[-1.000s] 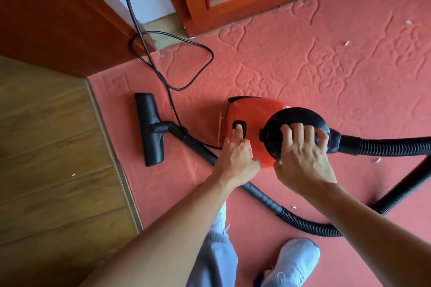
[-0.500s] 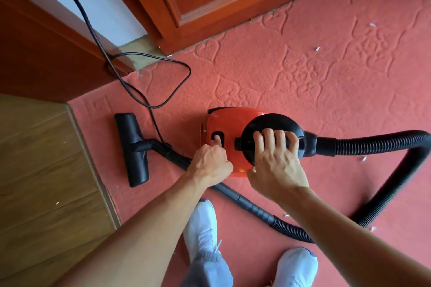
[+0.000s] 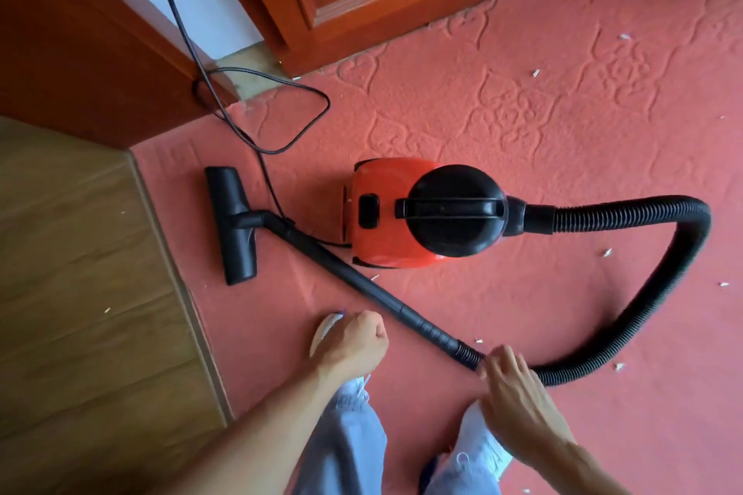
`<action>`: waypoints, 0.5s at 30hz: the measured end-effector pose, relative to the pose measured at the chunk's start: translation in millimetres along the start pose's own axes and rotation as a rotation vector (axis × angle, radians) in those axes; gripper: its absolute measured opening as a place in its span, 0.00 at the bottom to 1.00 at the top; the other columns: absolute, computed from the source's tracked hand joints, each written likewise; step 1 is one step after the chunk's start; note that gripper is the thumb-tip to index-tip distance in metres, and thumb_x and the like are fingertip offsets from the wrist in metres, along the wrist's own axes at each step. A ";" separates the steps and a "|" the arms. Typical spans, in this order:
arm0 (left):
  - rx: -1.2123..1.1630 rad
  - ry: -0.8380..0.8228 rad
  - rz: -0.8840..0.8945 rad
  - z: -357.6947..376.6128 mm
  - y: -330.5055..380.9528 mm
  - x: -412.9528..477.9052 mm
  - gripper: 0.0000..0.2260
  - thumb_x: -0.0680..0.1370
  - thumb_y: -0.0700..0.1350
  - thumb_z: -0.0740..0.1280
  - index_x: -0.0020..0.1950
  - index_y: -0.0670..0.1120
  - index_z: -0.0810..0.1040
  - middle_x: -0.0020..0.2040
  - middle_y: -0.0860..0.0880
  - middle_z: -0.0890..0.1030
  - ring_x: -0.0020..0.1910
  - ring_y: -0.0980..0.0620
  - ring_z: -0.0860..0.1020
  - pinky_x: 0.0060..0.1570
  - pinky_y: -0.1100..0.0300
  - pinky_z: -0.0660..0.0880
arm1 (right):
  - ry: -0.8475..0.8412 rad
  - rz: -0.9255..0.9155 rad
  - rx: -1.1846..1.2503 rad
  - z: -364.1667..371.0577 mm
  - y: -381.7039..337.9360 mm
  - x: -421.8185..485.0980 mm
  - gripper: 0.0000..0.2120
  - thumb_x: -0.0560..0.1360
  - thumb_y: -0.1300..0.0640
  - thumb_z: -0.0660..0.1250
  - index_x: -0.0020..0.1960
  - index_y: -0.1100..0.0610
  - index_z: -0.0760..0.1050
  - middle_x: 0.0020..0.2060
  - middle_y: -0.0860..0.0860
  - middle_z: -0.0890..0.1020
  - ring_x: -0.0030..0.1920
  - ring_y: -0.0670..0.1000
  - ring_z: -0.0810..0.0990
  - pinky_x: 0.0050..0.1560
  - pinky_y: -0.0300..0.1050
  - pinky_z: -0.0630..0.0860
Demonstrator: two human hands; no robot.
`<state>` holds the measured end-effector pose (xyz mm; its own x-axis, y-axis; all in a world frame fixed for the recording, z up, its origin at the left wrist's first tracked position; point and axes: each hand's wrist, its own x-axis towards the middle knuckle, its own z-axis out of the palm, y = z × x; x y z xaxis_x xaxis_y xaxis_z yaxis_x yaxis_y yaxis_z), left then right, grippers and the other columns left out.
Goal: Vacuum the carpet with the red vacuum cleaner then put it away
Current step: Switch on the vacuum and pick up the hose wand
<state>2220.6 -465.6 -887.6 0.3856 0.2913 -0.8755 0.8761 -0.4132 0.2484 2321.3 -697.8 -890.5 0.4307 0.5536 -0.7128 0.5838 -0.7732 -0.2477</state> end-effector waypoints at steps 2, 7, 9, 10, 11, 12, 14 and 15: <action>-0.040 0.052 0.011 15.6 -9.9 0.4 0.09 0.69 0.43 0.59 0.38 0.45 0.80 0.34 0.49 0.84 0.43 0.50 0.81 0.50 0.54 0.77 | -0.150 0.229 0.056 15.1 24.7 -1.8 0.10 0.71 0.59 0.61 0.52 0.55 0.73 0.52 0.52 0.72 0.56 0.56 0.75 0.54 0.49 0.74; -0.318 -0.029 -0.071 50.8 -32.2 1.5 0.09 0.75 0.40 0.59 0.41 0.43 0.79 0.36 0.47 0.83 0.34 0.48 0.81 0.42 0.54 0.80 | -0.232 0.345 0.142 42.5 26.0 30.2 0.10 0.72 0.60 0.61 0.52 0.54 0.75 0.55 0.54 0.79 0.56 0.56 0.78 0.49 0.45 0.72; -0.474 -0.064 -0.123 63.5 -42.8 5.2 0.08 0.75 0.39 0.60 0.40 0.44 0.78 0.33 0.49 0.82 0.29 0.50 0.78 0.35 0.58 0.77 | -0.235 0.278 0.106 58.9 18.3 50.2 0.18 0.72 0.60 0.62 0.62 0.55 0.73 0.60 0.53 0.77 0.61 0.55 0.76 0.54 0.45 0.72; -0.559 -0.080 -0.155 68.6 -47.9 7.5 0.09 0.75 0.38 0.60 0.39 0.45 0.77 0.31 0.49 0.81 0.28 0.51 0.77 0.32 0.60 0.75 | -0.228 0.249 0.081 67.1 14.7 60.0 0.23 0.72 0.60 0.62 0.66 0.55 0.70 0.63 0.53 0.74 0.63 0.55 0.74 0.58 0.46 0.72; -0.639 -0.092 -0.185 71.7 -51.8 9.1 0.09 0.75 0.37 0.59 0.39 0.44 0.77 0.30 0.49 0.80 0.27 0.50 0.76 0.30 0.61 0.73 | -0.218 0.228 0.051 74.3 11.3 69.5 0.27 0.72 0.59 0.63 0.71 0.54 0.66 0.66 0.53 0.72 0.66 0.55 0.71 0.62 0.48 0.71; -0.709 -0.097 -0.208 73.5 -55.0 11.0 0.09 0.75 0.36 0.59 0.39 0.43 0.78 0.30 0.48 0.80 0.27 0.49 0.75 0.30 0.61 0.72 | -0.210 0.218 0.020 81.8 8.4 78.1 0.30 0.73 0.57 0.64 0.74 0.53 0.61 0.68 0.52 0.69 0.68 0.55 0.68 0.64 0.49 0.70; -0.802 -0.093 -0.235 73.9 -59.2 15.6 0.10 0.76 0.34 0.59 0.40 0.42 0.78 0.30 0.46 0.79 0.27 0.48 0.75 0.31 0.59 0.72 | -0.211 0.230 -0.043 94.6 4.7 92.3 0.36 0.73 0.53 0.65 0.78 0.51 0.53 0.70 0.51 0.65 0.70 0.55 0.64 0.65 0.53 0.69; -0.829 -0.092 -0.242 74.1 -62.2 18.6 0.10 0.76 0.34 0.58 0.40 0.42 0.78 0.30 0.46 0.79 0.27 0.49 0.75 0.31 0.59 0.72 | -0.224 0.235 -0.082 102.4 4.2 97.5 0.37 0.74 0.51 0.65 0.78 0.51 0.51 0.70 0.51 0.65 0.70 0.55 0.64 0.65 0.54 0.68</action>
<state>2151.9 -498.4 -950.1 0.1680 0.2039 -0.9645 0.8730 0.4236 0.2416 2295.3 -678.8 -1028.3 0.4038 0.2740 -0.8729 0.5434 -0.8394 -0.0121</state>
